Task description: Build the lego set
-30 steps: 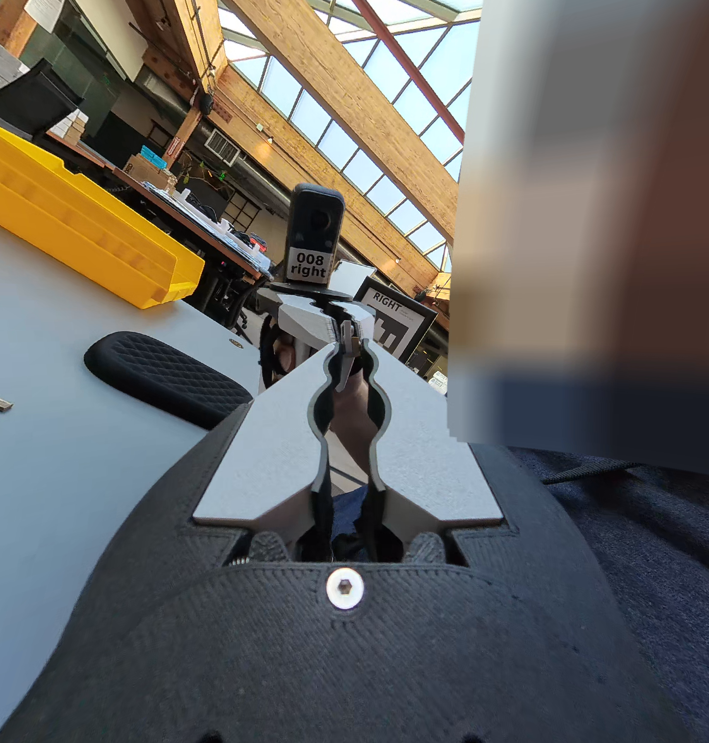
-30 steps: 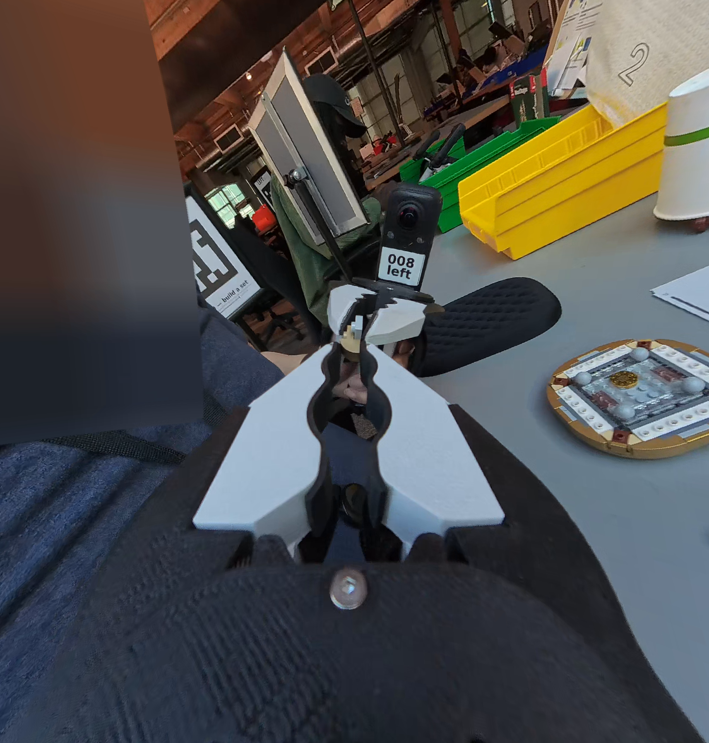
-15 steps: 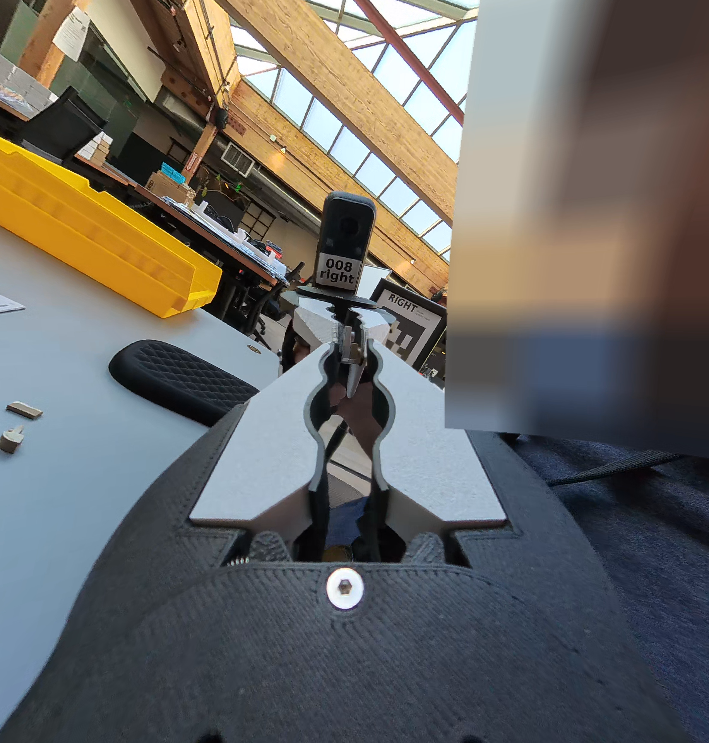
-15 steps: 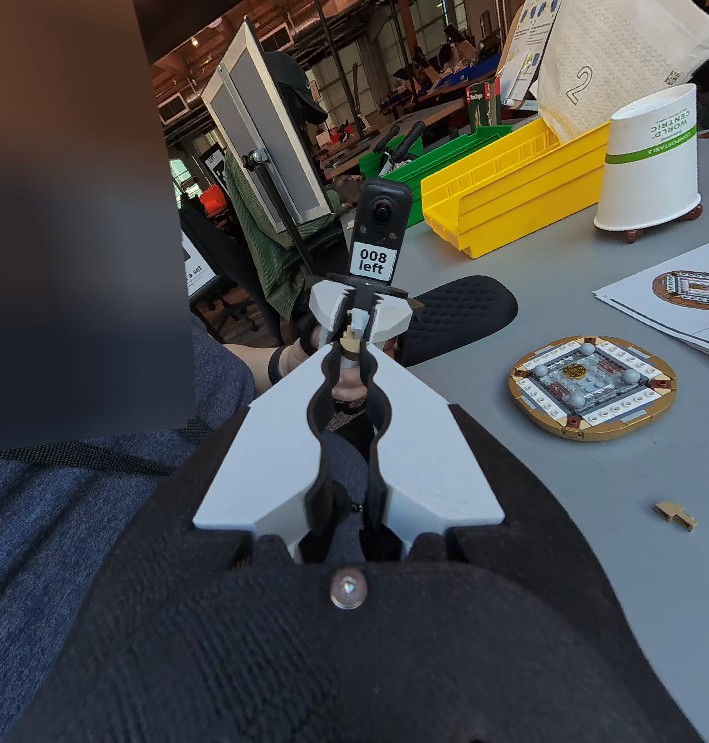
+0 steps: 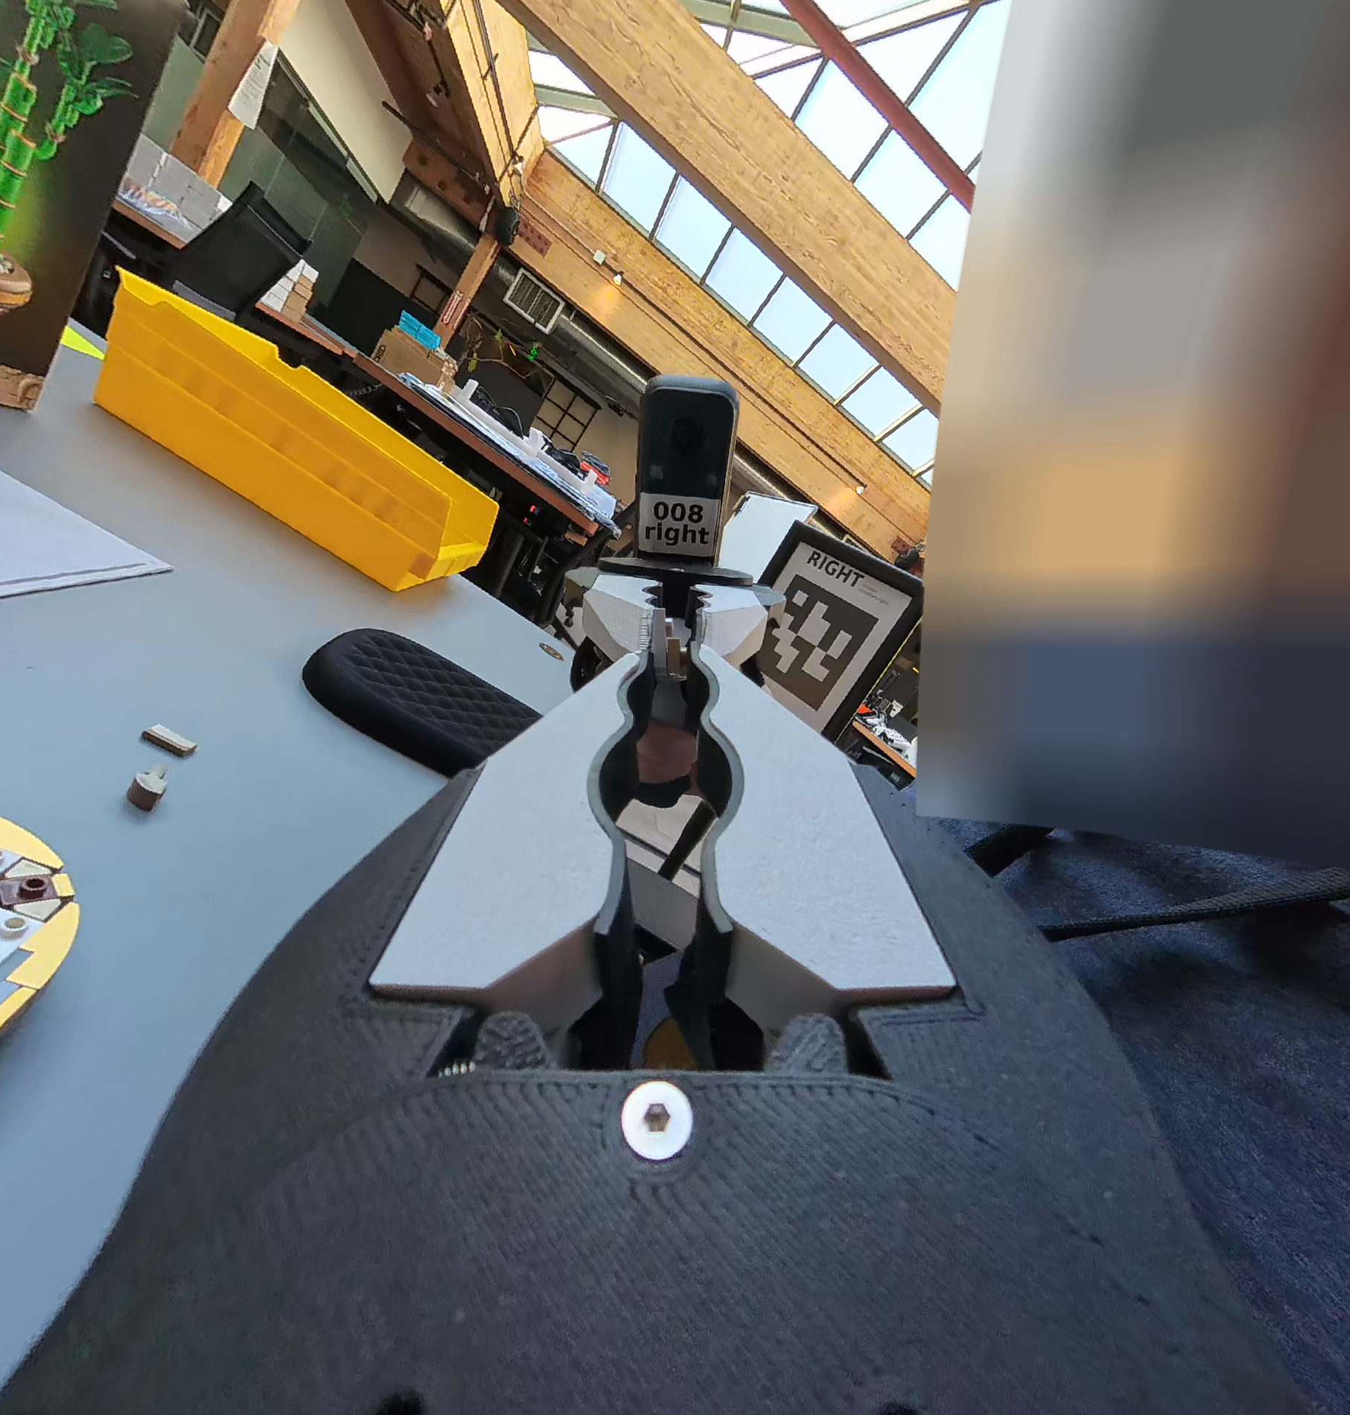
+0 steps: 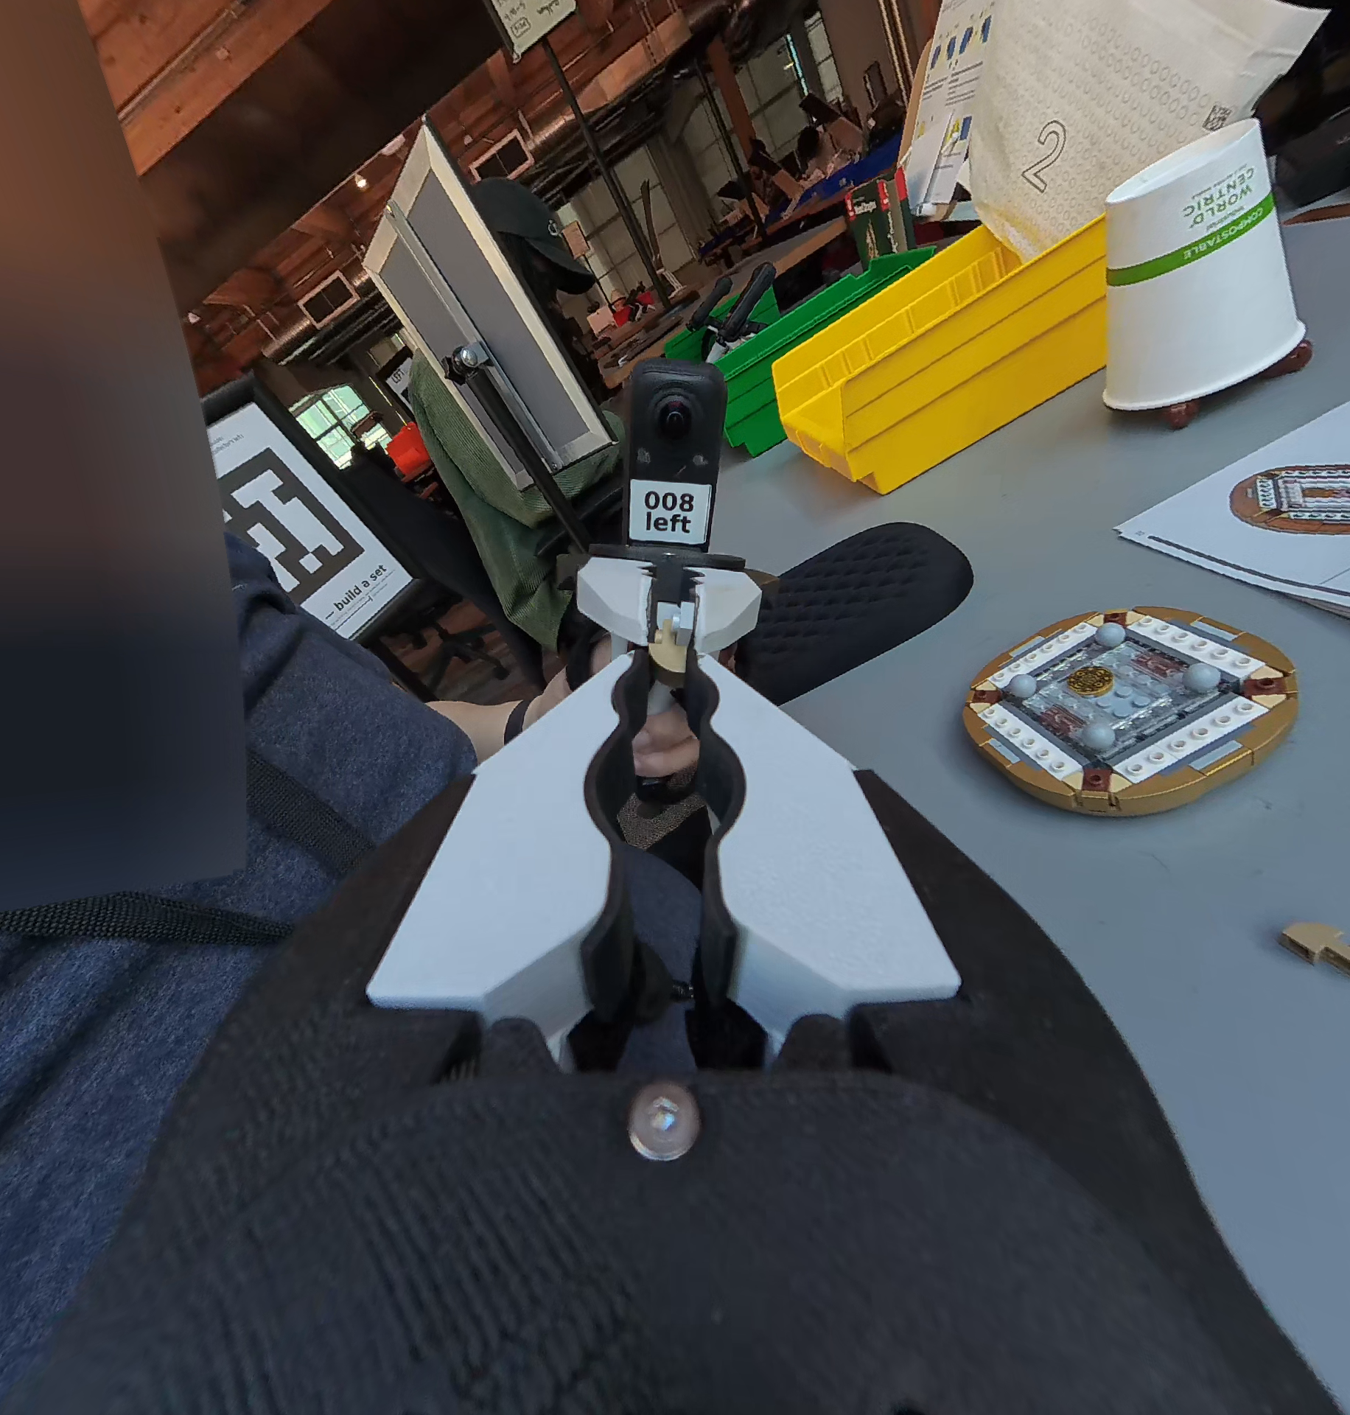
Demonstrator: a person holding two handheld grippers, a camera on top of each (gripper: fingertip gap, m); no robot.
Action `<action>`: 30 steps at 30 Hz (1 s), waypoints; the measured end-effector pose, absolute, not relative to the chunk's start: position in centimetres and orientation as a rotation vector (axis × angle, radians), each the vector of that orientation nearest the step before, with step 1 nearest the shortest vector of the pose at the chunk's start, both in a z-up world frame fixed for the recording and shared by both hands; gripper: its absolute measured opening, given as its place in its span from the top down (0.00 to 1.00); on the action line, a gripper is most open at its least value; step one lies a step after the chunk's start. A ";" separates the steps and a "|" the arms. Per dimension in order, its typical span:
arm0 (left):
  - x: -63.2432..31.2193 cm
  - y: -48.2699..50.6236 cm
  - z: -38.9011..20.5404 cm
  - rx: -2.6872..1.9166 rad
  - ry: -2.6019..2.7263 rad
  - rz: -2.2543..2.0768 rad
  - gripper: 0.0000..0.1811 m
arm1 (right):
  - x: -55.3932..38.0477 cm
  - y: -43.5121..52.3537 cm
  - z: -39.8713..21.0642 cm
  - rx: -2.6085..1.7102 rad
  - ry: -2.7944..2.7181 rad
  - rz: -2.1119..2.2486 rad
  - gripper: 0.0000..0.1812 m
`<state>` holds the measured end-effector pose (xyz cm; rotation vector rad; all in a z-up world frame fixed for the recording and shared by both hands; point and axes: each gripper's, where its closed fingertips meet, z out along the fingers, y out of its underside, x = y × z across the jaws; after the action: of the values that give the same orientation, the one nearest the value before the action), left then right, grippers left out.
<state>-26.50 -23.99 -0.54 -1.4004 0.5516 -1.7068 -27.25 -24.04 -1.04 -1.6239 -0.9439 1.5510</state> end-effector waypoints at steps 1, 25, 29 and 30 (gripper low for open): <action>-26.5 -24.0 -0.6 -1.411 0.554 -1.710 0.97 | -27.3 -24.0 -1.1 -1.623 -0.941 1.559 0.96; -27.4 -22.1 -1.2 -1.315 0.234 -1.937 0.91 | -27.5 -22.6 -1.7 -1.538 -0.716 1.634 0.96; -27.1 -22.4 -1.3 -1.330 0.258 -1.927 0.91 | -27.8 -22.9 -2.0 -1.552 -0.725 1.662 0.97; -27.1 -22.4 -1.3 -1.331 0.259 -1.928 0.93 | -27.9 -23.0 -2.1 -1.557 -0.732 1.664 0.96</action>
<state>-27.10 -22.43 -1.34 -1.3307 0.2594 -1.9282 -27.95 -22.99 -2.14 -1.5565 -0.7322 1.6644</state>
